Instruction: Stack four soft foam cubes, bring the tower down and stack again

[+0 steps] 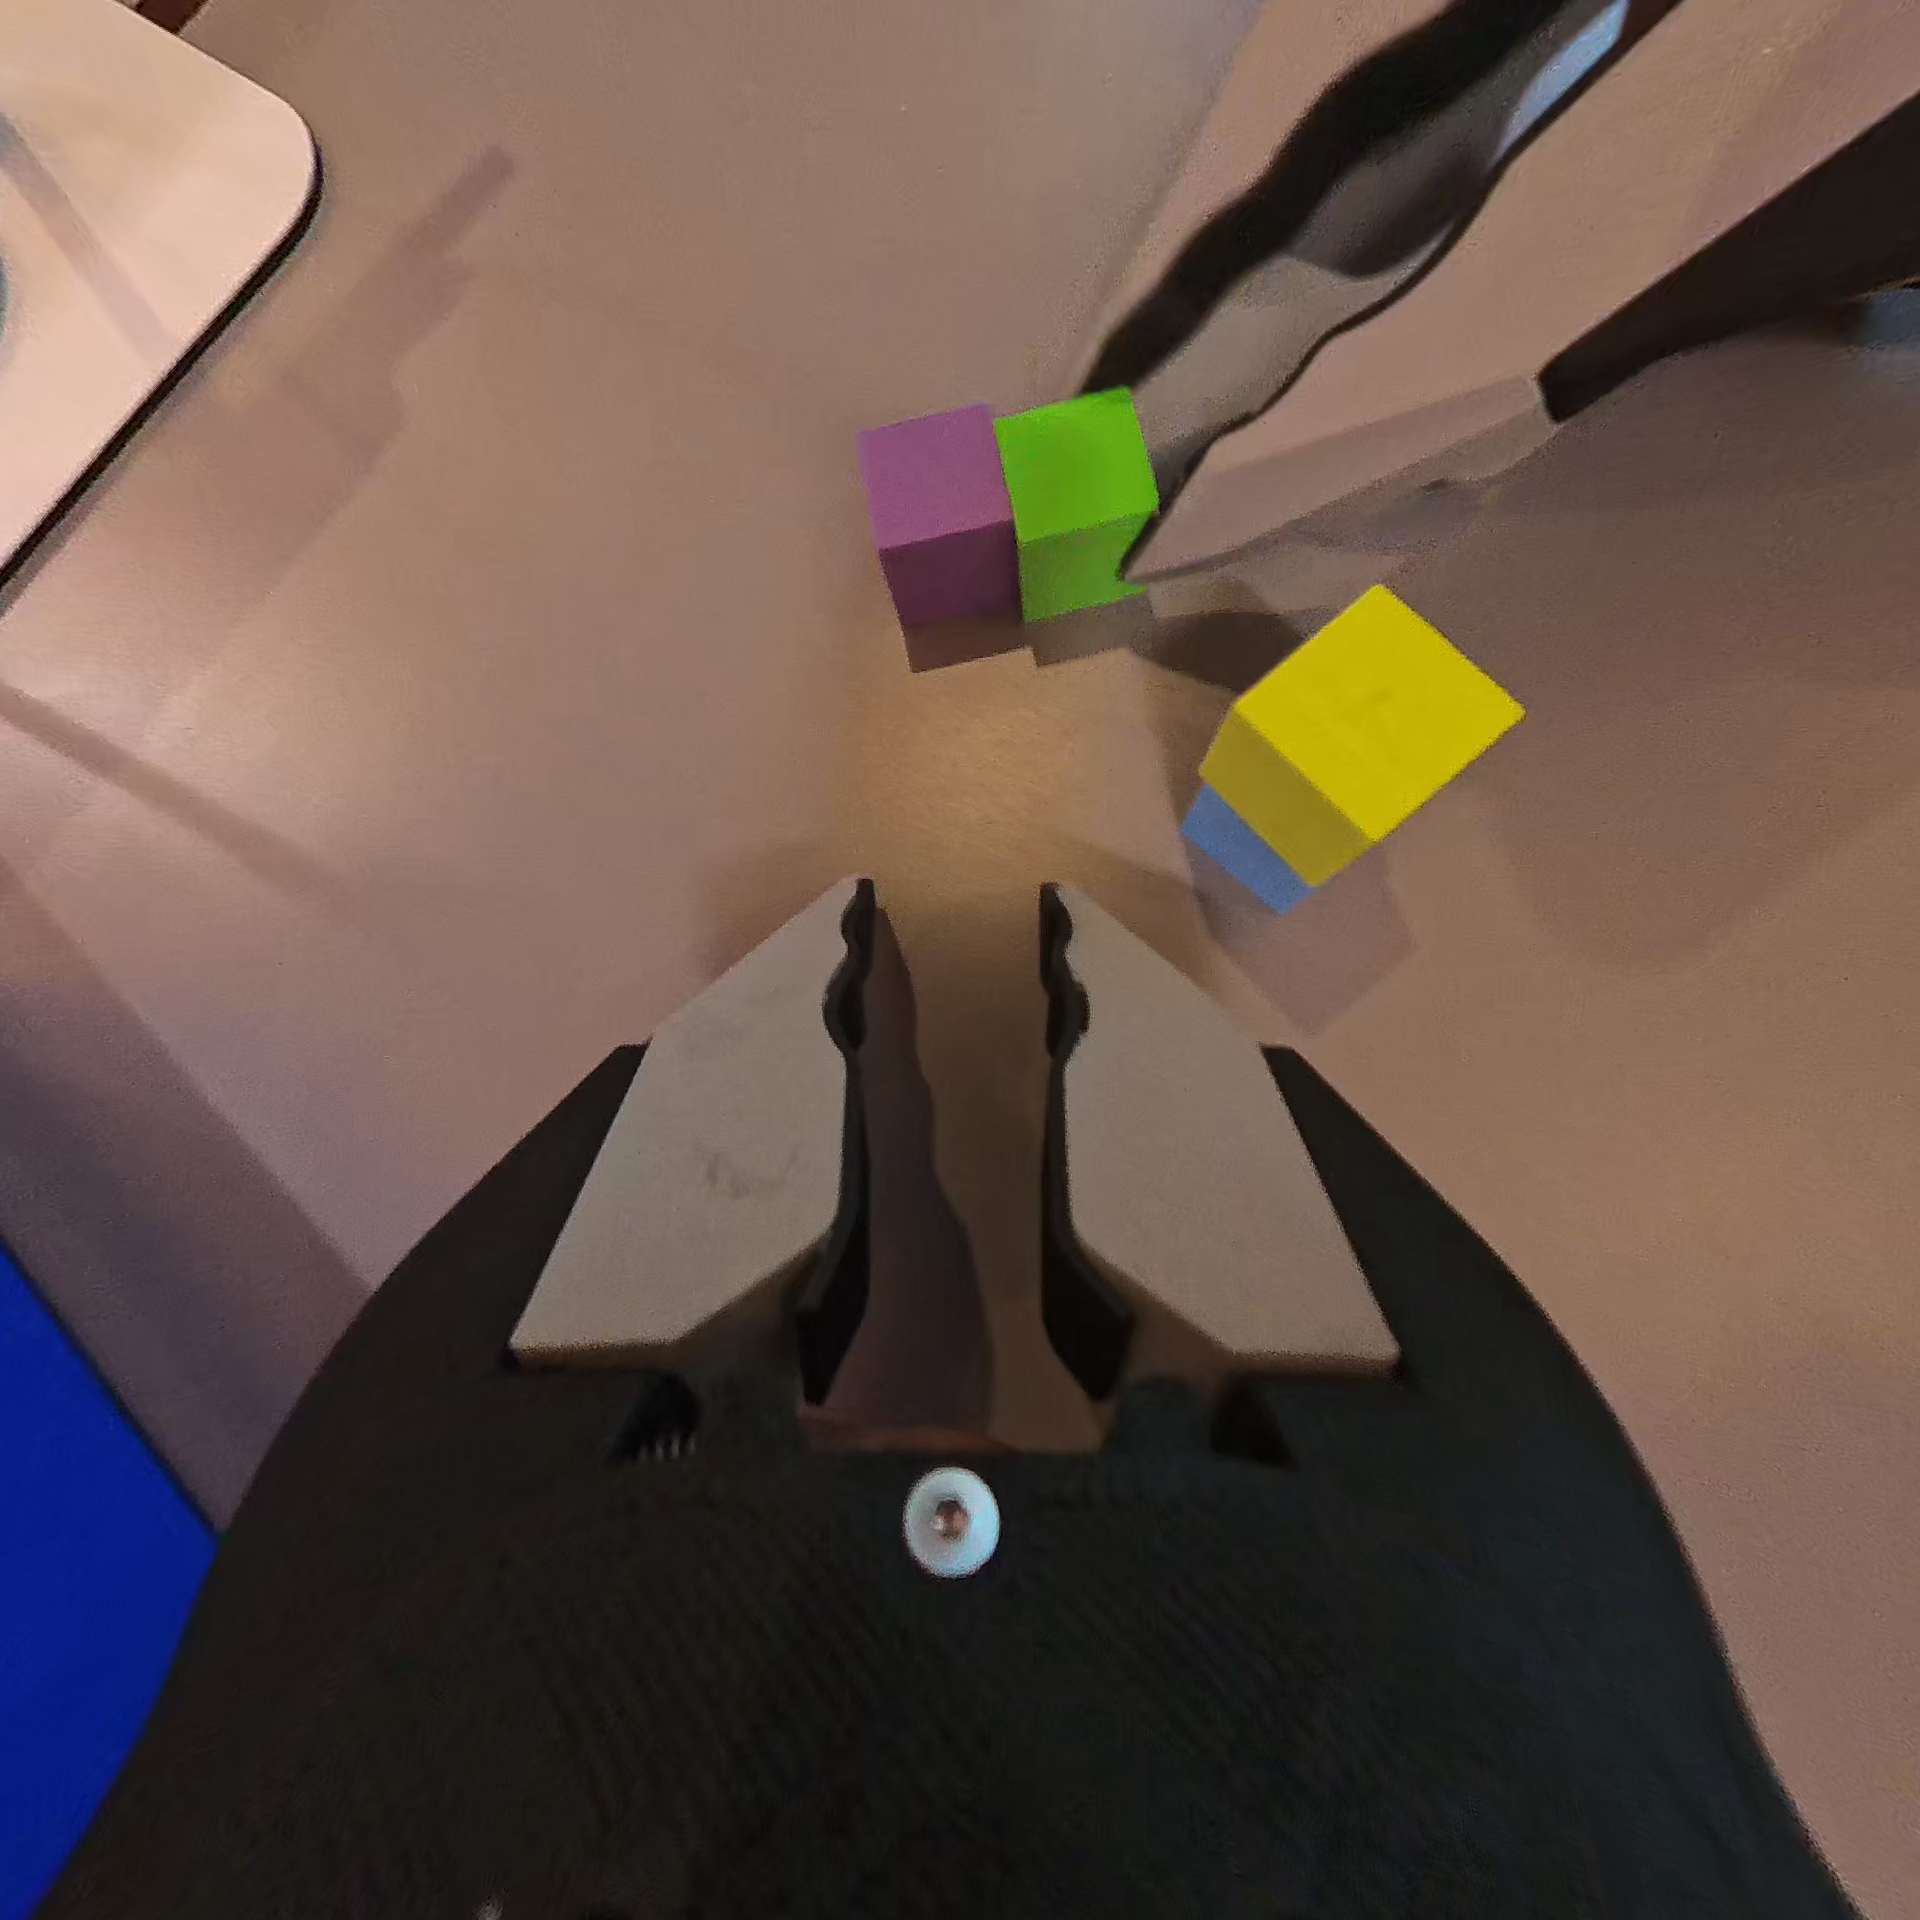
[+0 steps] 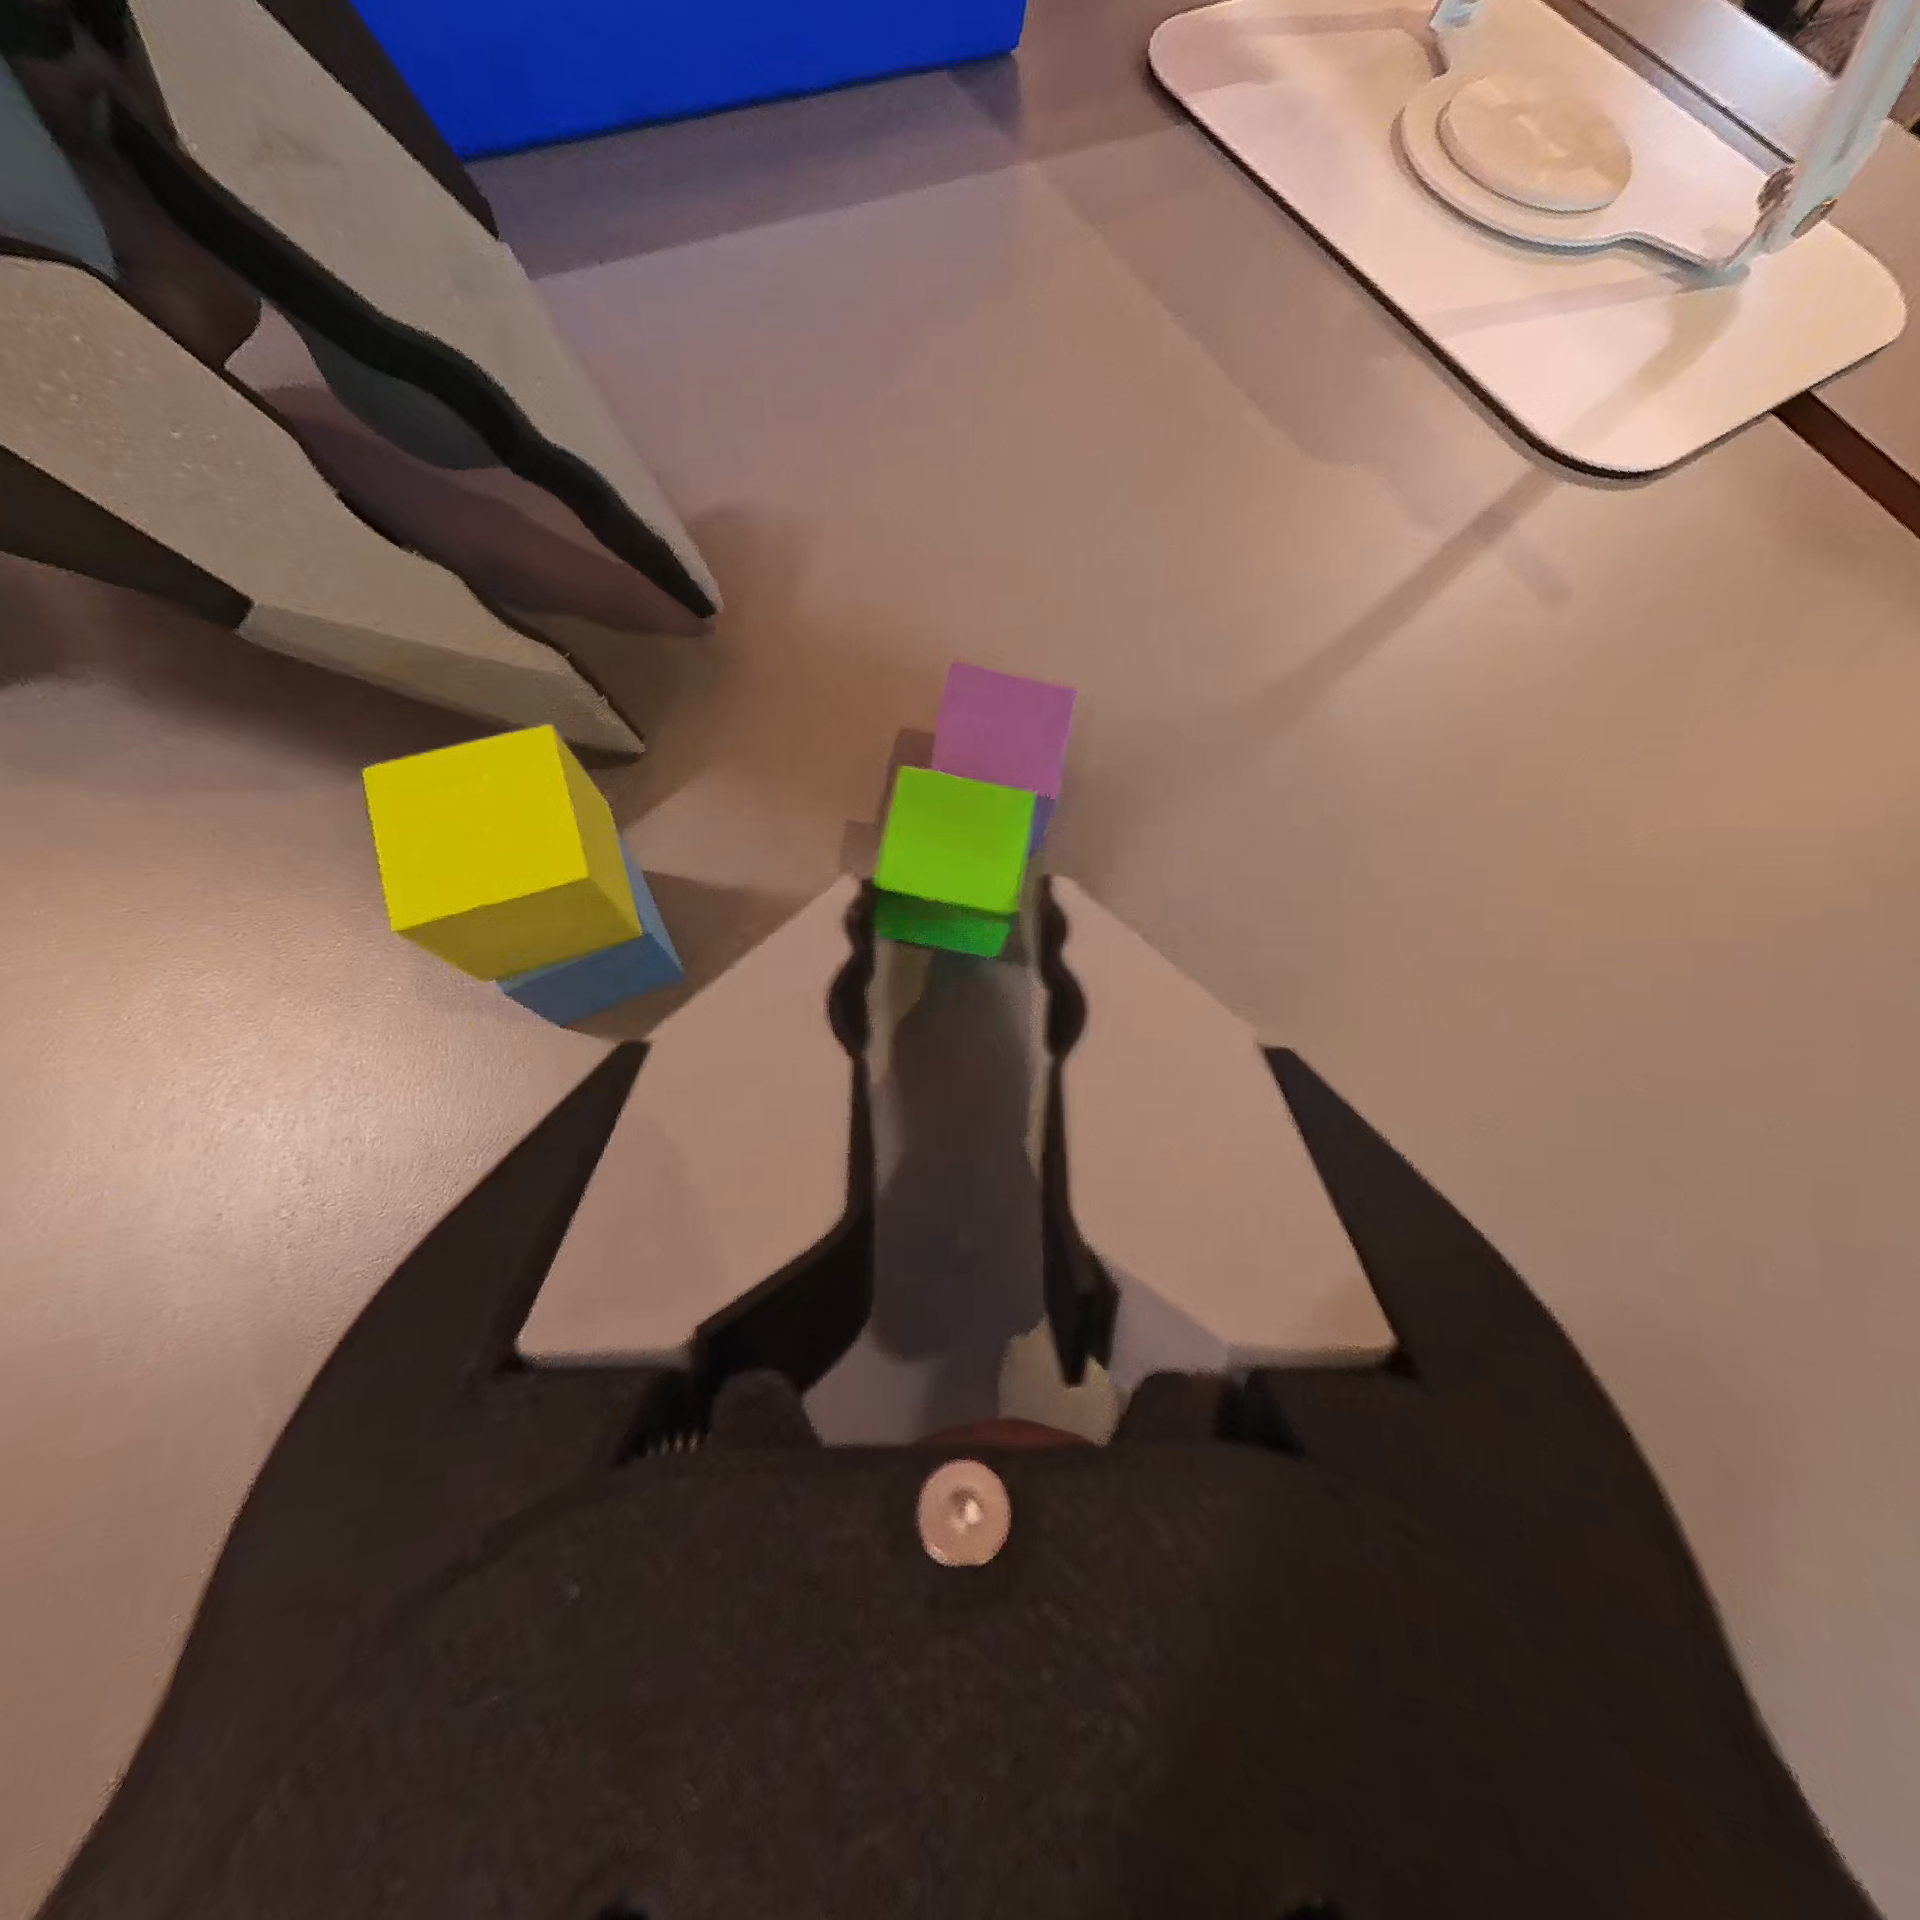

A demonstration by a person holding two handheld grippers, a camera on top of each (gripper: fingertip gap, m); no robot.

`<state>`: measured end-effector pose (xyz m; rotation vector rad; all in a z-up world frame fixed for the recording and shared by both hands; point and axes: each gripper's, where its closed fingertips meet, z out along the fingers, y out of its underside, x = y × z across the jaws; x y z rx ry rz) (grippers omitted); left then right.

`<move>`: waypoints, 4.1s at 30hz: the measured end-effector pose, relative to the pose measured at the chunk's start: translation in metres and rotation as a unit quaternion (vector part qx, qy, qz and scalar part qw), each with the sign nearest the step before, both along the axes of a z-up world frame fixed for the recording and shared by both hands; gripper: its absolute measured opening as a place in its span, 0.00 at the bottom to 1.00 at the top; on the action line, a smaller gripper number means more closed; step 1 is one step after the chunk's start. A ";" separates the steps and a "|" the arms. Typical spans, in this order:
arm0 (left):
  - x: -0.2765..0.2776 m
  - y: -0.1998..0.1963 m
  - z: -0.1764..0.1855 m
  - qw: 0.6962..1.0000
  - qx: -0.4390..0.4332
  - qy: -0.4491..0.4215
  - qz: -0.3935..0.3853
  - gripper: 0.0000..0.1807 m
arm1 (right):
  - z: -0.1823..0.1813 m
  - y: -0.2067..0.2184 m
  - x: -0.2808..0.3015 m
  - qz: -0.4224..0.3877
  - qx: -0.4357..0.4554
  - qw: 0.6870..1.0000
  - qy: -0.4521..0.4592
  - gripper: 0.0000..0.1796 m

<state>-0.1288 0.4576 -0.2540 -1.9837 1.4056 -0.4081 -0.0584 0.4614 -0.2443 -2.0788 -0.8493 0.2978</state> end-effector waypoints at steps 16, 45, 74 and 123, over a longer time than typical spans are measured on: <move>0.001 0.006 0.000 0.999 -0.004 -0.030 0.010 0.13 | 0.056 -0.050 -0.020 0.222 0.036 0.973 0.047 0.13; 0.002 0.004 0.000 1.000 0.012 -0.024 0.004 0.11 | 0.055 -0.060 -0.042 0.287 -0.002 0.958 0.002 0.13; 0.002 0.005 0.000 1.000 0.015 -0.022 0.008 0.10 | 0.077 -0.008 -0.001 0.126 0.018 0.982 0.140 0.24; 0.002 0.005 0.000 0.999 0.019 -0.032 0.008 0.10 | 0.081 -0.049 -0.021 0.200 0.039 0.978 0.051 0.14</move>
